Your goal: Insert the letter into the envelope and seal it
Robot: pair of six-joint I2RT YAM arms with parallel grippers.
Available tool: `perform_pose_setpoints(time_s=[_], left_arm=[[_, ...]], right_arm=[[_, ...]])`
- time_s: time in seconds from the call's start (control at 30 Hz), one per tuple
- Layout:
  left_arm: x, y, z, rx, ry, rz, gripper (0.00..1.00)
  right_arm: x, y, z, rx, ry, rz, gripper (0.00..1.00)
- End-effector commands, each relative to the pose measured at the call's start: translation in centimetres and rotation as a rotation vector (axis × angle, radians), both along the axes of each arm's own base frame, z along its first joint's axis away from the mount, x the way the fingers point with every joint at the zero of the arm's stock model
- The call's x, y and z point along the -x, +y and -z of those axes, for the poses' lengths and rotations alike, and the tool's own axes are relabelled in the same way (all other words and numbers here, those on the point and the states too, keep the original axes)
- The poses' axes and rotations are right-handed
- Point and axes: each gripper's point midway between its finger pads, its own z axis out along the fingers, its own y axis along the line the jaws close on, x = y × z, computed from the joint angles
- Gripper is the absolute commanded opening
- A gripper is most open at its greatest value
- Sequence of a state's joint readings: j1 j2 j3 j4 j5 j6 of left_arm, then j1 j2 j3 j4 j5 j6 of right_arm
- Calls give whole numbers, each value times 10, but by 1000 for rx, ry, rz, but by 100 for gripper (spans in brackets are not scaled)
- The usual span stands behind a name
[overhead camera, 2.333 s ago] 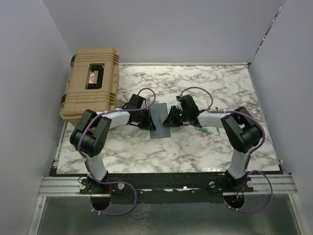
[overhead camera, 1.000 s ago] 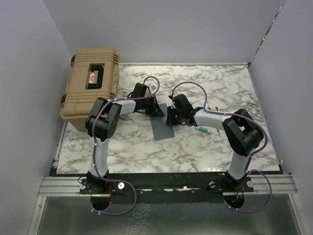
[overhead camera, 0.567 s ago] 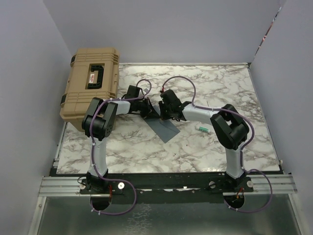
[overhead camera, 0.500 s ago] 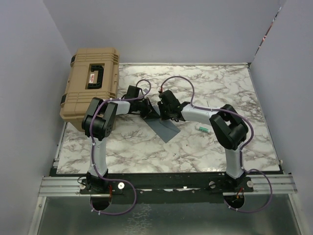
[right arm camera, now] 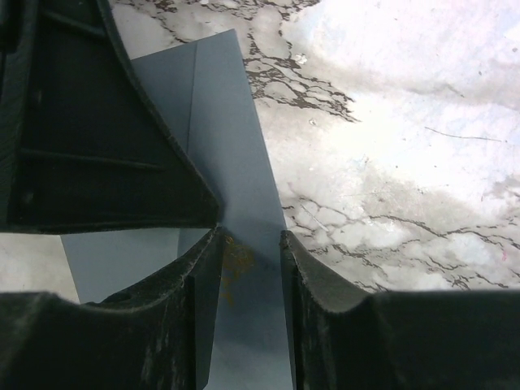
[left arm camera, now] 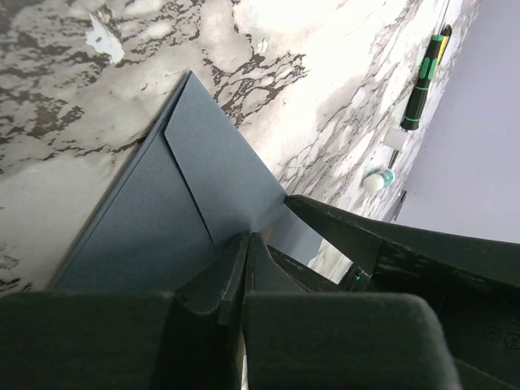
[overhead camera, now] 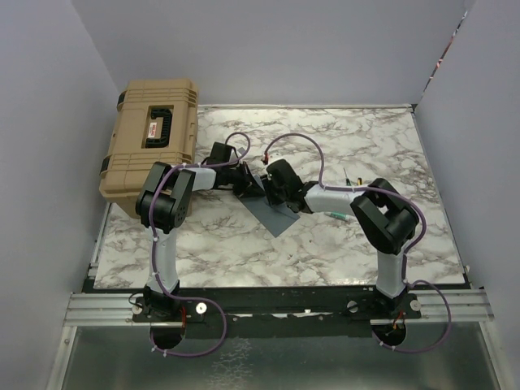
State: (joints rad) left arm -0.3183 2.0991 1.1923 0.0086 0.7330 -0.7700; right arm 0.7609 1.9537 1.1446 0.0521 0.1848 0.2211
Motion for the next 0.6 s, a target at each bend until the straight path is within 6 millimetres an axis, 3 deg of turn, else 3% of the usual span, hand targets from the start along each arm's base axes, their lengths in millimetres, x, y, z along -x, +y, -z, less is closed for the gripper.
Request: perform_pose_setpoints(time_s=[0.0, 0.17, 0.4, 0.57], left_arm=[[37, 38, 78, -227, 172, -56, 0], [38, 41, 83, -240, 178, -58, 0], [39, 43, 84, -245, 178, -58, 0], [37, 45, 84, -251, 174, -60, 0]], right_arm=[[59, -6, 50, 89, 181, -162, 39], [65, -2, 46, 49, 167, -201, 42], [71, -9, 56, 95, 208, -212, 44], [82, -23, 63, 177, 258, -239, 27]])
